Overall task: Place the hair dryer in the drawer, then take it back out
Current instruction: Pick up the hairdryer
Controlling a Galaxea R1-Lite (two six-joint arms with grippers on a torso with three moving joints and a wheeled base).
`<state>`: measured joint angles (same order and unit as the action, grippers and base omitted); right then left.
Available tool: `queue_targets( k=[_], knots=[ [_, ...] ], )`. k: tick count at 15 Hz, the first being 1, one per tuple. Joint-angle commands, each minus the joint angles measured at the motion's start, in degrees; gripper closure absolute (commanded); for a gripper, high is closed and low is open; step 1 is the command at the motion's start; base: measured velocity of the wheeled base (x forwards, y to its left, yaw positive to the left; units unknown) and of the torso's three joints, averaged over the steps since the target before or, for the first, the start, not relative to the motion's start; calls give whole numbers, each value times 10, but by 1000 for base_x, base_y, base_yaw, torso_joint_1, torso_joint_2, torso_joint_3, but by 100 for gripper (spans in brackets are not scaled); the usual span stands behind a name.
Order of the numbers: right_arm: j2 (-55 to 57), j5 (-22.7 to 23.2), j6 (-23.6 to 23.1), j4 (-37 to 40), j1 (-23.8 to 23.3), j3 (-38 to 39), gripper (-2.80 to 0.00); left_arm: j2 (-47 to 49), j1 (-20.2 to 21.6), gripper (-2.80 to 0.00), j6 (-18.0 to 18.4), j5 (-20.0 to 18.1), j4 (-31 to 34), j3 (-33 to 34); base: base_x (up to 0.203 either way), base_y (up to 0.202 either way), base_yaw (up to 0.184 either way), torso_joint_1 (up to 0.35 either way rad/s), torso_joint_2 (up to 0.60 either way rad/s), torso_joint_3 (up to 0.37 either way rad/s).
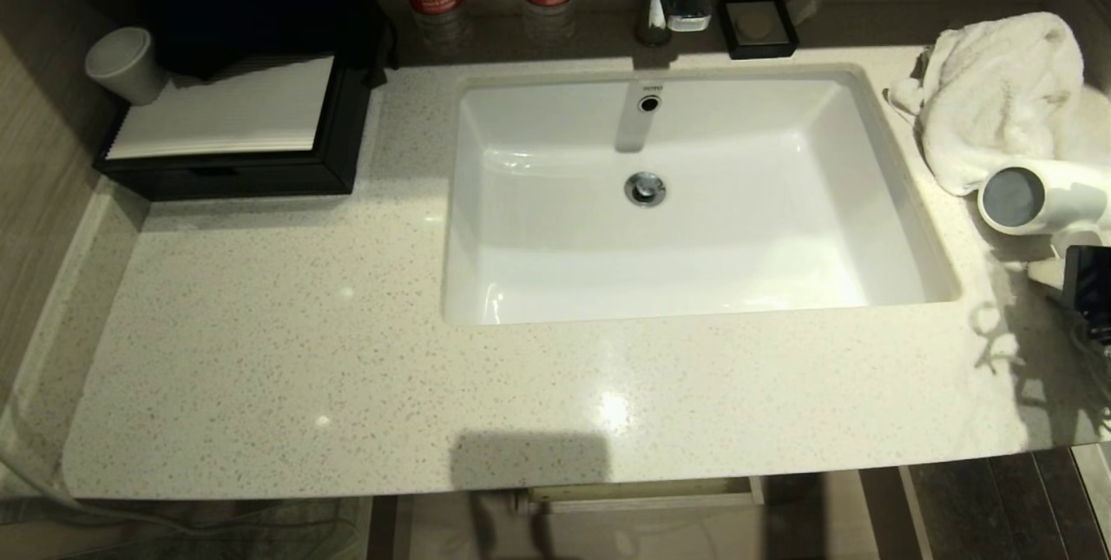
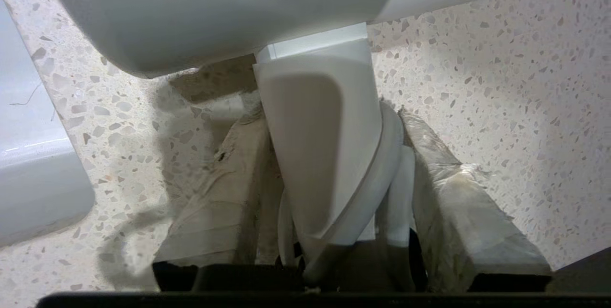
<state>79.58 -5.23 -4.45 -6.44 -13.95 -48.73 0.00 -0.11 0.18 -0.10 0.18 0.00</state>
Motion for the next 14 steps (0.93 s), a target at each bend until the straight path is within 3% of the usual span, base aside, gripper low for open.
queue_targets(
  k=[1,14],
  knots=[
    [-9,0,-2,-1,-2,-3,0,0,0,0,0,0,0,1,0,0,0,0,0,0],
    [-163,10,-39,43,1,41,0,0,0,0,0,0,0,1,0,0,0,0,0,0]
  ],
)
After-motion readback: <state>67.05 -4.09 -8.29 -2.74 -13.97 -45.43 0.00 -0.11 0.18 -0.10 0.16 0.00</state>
